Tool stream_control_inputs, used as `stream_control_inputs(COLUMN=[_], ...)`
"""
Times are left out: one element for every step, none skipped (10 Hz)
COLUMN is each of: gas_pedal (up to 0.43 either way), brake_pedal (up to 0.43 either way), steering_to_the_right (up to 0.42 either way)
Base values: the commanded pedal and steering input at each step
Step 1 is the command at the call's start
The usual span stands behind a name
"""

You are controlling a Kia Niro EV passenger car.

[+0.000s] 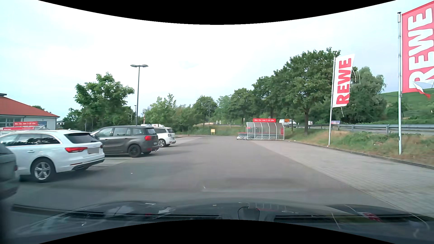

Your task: Follow the waypoints while adhering to traffic rules and regulations

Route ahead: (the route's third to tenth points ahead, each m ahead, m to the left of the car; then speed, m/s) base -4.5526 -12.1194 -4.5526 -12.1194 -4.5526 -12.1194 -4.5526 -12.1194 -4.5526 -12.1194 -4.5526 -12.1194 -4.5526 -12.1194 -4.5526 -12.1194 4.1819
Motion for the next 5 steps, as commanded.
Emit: stream_control_inputs(gas_pedal=[0.059,0.059,0.047,0.047,0.047], brake_pedal=[0.0,0.0,0.0,0.0,0.0], steering_to_the_right=[0.206,0.183,0.157,0.14,0.124])
